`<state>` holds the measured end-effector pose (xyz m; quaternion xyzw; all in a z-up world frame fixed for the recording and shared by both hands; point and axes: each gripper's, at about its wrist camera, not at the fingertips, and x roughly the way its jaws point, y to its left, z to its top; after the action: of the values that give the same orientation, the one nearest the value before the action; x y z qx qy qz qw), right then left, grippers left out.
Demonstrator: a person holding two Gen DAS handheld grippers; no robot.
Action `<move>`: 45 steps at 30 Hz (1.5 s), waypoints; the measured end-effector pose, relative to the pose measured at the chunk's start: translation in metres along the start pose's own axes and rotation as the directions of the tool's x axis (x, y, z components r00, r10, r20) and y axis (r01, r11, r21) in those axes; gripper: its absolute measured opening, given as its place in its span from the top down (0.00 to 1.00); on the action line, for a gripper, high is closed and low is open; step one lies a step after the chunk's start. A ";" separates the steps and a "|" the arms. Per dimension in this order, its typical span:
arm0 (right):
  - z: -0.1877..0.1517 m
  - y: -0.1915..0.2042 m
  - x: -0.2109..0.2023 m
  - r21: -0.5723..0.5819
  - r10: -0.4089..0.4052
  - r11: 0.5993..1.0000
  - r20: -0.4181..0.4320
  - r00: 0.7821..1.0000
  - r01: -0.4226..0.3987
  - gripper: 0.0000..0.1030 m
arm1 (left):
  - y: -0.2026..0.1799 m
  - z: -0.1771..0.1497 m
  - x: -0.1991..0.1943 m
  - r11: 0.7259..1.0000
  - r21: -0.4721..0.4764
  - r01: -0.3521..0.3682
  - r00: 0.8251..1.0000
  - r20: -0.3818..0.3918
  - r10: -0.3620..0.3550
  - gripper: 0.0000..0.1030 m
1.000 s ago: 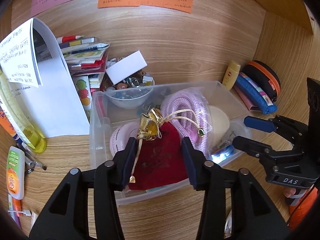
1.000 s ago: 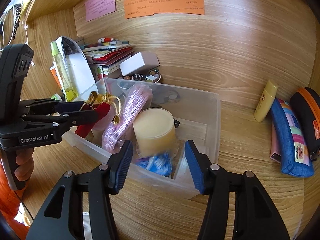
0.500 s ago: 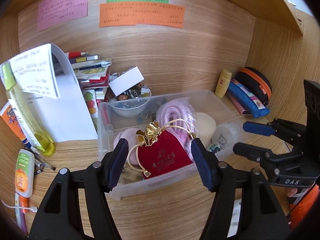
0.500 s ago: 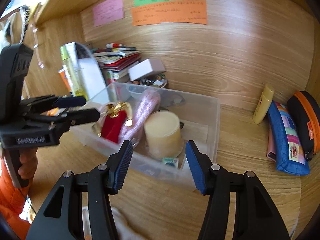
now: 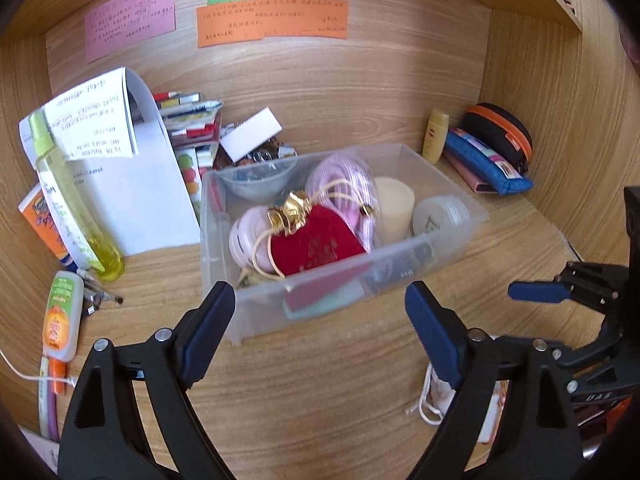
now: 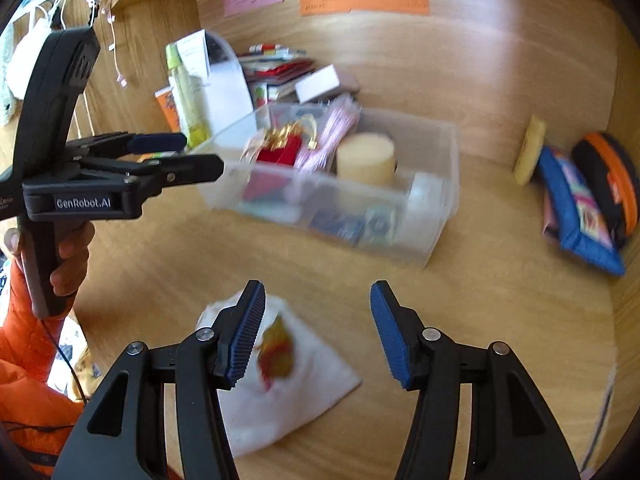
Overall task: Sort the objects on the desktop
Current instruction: 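Lower the red pouch and blue Max box into the clear box and release both, then grasp the gourd ornament with the right gripper while the left grasps the white cloth bag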
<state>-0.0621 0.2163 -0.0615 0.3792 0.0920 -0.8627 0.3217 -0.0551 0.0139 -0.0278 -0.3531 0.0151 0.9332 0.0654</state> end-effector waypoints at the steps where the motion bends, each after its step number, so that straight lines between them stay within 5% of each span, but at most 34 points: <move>1: -0.003 0.001 0.002 0.004 0.004 1.000 -0.012 1.000 -0.004 0.50 | -0.001 -0.002 0.000 1.000 0.000 0.003 1.000 -0.004 -0.003 0.15; 3: -0.009 0.003 0.005 0.012 0.016 1.000 -0.027 1.000 -0.016 0.52 | -0.003 -0.006 -0.001 1.000 -0.003 0.010 1.000 -0.015 -0.010 0.15; 6: -0.015 0.009 0.006 0.002 0.030 1.000 -0.042 0.999 -0.030 0.76 | -0.006 -0.011 -0.001 1.000 -0.003 0.018 0.999 -0.029 -0.018 0.15; 10: -0.021 0.014 0.003 -0.007 0.019 1.000 -0.033 0.999 -0.020 0.83 | -0.012 -0.018 0.002 0.999 0.001 0.039 0.998 -0.054 -0.039 0.15; 21: -0.032 -0.004 -0.038 0.047 -0.088 0.995 0.033 0.996 0.086 0.83 | -0.049 -0.031 0.021 0.982 0.037 0.187 0.970 -0.165 -0.179 0.15; 35: -0.066 -0.064 -0.047 0.182 -0.264 0.947 -0.037 0.964 0.266 0.83 | -0.116 -0.045 0.026 0.927 0.171 0.335 0.922 -0.264 -0.284 0.15; 40: -0.071 -0.081 -0.056 0.238 -0.273 0.933 -0.028 0.962 0.272 0.83 | -0.133 -0.052 0.030 0.909 0.202 0.366 0.908 -0.291 -0.301 0.14; 45: -0.072 -0.078 -0.054 0.229 -0.262 0.938 -0.025 0.965 0.261 0.83 | -0.133 -0.049 0.035 0.903 0.136 0.408 0.880 -0.324 -0.348 0.14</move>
<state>-0.0410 0.3318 -0.0796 0.3956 0.0401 -0.9038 0.1584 -0.0315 0.1460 -0.0854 -0.4744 0.0489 0.8334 0.2794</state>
